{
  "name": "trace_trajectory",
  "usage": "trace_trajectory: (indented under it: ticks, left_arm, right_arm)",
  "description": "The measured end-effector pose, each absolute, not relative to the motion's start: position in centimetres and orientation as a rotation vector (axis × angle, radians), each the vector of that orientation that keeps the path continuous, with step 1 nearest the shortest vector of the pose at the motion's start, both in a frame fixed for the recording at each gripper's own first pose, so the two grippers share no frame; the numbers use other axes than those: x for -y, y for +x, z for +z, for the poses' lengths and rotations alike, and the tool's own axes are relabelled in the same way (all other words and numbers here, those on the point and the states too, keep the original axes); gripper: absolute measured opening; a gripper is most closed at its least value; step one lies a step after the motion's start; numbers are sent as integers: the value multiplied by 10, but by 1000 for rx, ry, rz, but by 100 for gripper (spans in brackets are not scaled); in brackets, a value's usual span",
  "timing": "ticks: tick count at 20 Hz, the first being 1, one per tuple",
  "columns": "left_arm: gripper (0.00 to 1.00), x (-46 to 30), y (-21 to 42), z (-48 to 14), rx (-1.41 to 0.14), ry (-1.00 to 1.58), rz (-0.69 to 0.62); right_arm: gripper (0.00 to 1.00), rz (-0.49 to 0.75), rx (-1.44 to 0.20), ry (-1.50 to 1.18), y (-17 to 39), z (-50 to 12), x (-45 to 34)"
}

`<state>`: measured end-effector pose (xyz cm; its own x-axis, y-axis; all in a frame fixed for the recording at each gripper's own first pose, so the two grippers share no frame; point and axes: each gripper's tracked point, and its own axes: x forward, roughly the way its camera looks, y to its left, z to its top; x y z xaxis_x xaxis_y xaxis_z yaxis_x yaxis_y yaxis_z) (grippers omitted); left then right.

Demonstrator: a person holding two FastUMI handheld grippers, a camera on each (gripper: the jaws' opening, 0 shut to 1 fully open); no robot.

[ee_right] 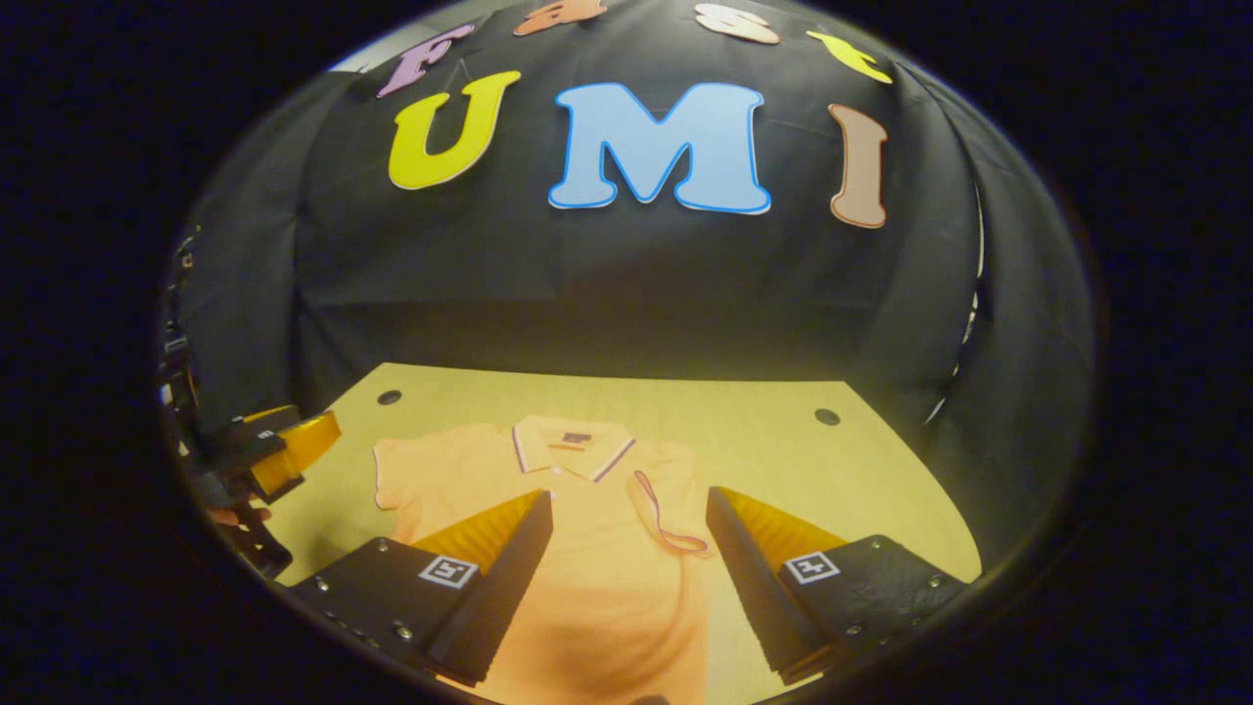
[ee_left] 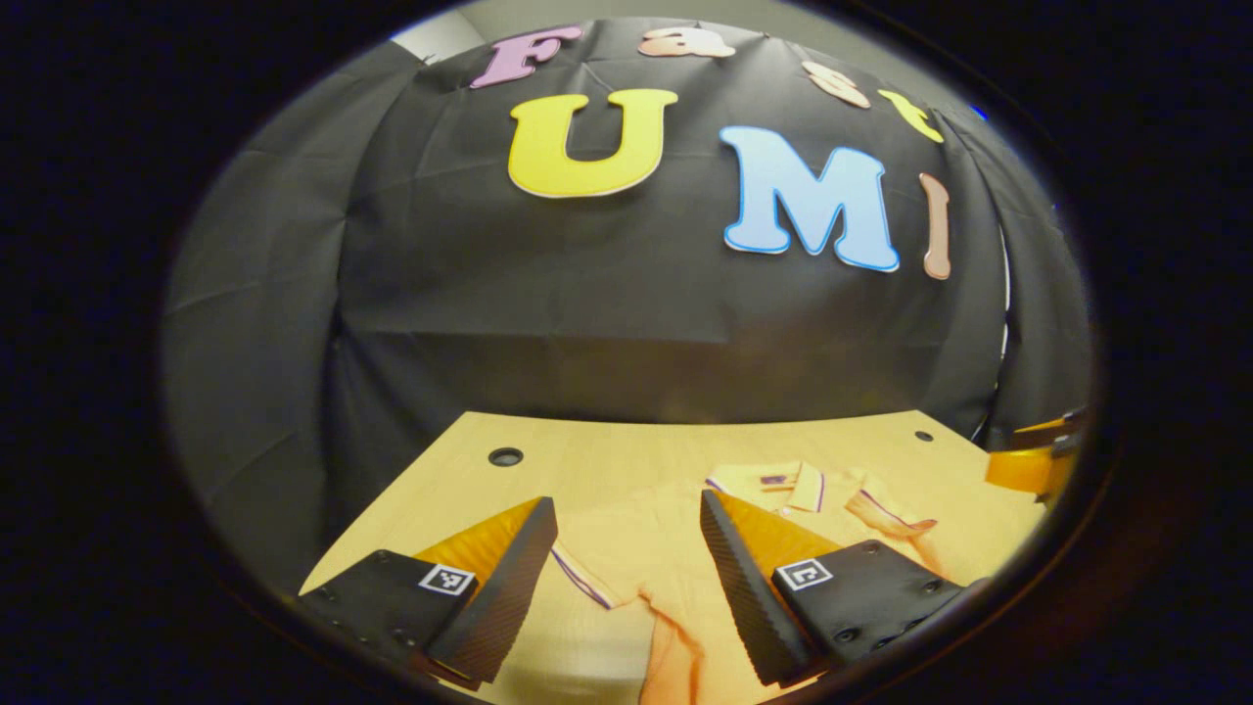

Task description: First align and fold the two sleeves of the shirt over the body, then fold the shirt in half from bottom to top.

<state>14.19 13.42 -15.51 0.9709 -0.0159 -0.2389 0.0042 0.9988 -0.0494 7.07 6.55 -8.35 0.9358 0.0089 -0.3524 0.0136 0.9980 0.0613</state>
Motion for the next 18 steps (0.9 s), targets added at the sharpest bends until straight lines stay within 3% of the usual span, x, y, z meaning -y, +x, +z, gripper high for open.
trace_trajectory:
  ticks: [18]
  left_arm:
    - [94, -193, 249, -297, -502, -106, 153]
  right_arm:
    - [98, -28, -343, 50, 4, -54, -79]
